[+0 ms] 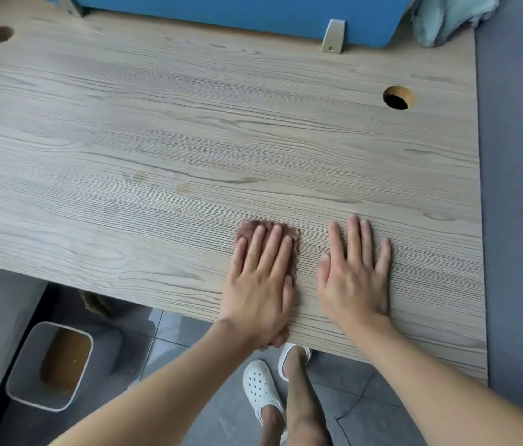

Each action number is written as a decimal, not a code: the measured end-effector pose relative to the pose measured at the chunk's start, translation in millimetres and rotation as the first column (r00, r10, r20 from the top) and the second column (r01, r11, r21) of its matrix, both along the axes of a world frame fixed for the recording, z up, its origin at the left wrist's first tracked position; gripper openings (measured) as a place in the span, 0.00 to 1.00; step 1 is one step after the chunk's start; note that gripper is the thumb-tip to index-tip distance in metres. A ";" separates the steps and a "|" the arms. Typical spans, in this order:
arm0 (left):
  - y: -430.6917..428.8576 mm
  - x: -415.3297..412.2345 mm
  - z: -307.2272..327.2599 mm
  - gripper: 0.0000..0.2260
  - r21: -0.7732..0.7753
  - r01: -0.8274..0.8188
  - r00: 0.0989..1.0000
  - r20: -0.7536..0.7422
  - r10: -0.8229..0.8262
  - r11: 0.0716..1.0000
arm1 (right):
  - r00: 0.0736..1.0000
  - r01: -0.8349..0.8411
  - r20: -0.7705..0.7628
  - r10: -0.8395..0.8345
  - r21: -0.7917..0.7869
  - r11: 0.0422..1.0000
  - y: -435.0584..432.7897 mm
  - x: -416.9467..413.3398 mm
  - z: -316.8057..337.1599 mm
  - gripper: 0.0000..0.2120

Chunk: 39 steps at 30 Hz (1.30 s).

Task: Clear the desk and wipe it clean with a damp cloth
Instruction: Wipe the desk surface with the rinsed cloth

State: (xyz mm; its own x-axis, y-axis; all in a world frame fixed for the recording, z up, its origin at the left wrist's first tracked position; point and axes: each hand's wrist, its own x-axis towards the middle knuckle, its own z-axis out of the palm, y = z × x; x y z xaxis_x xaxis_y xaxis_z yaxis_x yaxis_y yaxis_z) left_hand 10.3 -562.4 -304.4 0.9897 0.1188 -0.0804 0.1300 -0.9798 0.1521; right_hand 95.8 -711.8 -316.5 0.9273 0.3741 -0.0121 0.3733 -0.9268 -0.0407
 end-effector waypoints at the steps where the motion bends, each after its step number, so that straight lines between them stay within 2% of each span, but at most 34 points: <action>1: 0.7 -3.5 -0.6 0.28 0.004 0.037 0.999 -0.012 -0.037 0.999 | 1.000 -0.002 -0.004 0.002 -0.002 1.000 0.0 -0.3 0.0 0.30; 3: 19.7 -3.2 -1.2 0.28 0.001 0.137 0.991 -0.012 -0.137 0.991 | 1.000 -0.002 -0.001 0.002 -0.003 1.000 0.0 -0.1 2.3 0.30; 5: 42.0 2.7 -2.1 0.28 0.012 0.149 0.989 -0.001 -0.149 0.989 | 1.000 -0.003 0.027 0.003 -0.010 1.000 3.8 4.3 7.0 0.28; 7: 46.4 6.6 0.8 0.28 0.019 0.067 0.998 -0.006 -0.067 0.998 | 1.000 0.006 0.030 -0.006 0.018 1.000 15.0 10.6 10.9 0.25; 11: 16.3 -3.5 0.7 0.28 -0.004 -0.072 0.997 -0.011 0.072 0.997 | 0.998 -0.049 -0.045 0.048 -0.025 0.998 40.3 9.9 6.5 0.30; 16: 54.2 -0.9 -3.9 0.27 0.003 0.082 0.997 -0.001 -0.082 0.997 | 0.997 -0.046 -0.067 0.039 -0.099 0.994 41.1 10.1 7.4 0.31; 18: 69.8 6.6 -0.8 0.28 0.018 0.028 0.999 -0.016 -0.028 0.999 | 0.995 -0.094 -0.029 0.091 -0.122 0.988 40.2 18.5 15.2 0.31; 20: 62.6 11.7 0.2 0.29 0.020 -0.053 0.998 -0.015 0.053 0.998 | 0.994 -0.113 0.004 0.113 -0.075 0.991 40.9 40.8 16.6 0.29; 23: 38.4 4.5 0.6 0.29 0.017 -0.111 0.994 -0.018 0.111 0.994 | 1.000 -0.022 0.004 0.022 0.007 1.000 42.9 63.9 10.1 0.31; 28: 77.3 16.1 -4.7 0.28 0.010 0.040 0.999 -0.015 -0.040 0.999 | 0.999 -0.025 0.023 0.025 -0.010 1.000 45.7 64.2 1.1 0.32; 31: 88.4 30.0 -3.1 0.29 0.034 -0.093 0.995 -0.021 0.093 0.995 | 0.998 -0.014 0.057 0.013 0.007 1.000 45.5 64.1 0.7 0.32; 34: 56.4 32.3 -1.5 0.29 0.014 -0.182 0.983 -0.007 0.182 0.983 | 0.998 -0.020 0.055 0.020 -0.008 1.000 46.8 63.1 0.8 0.32; 39: 59.9 31.6 -1.1 0.28 0.003 -0.004 1.000 -0.031 0.004 1.000 | 0.998 -0.015 0.053 0.017 -0.026 1.000 47.0 63.3 2.8 0.32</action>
State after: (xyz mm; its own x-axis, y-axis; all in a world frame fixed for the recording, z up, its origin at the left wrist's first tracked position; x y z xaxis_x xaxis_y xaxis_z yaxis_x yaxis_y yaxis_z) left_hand 41.9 -502.4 -305.5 0.9862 0.1231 -0.1103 0.1385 -0.9797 0.1449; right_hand 159.0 -664.8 -313.7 0.9208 0.3891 0.0274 0.3891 -0.9212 0.0037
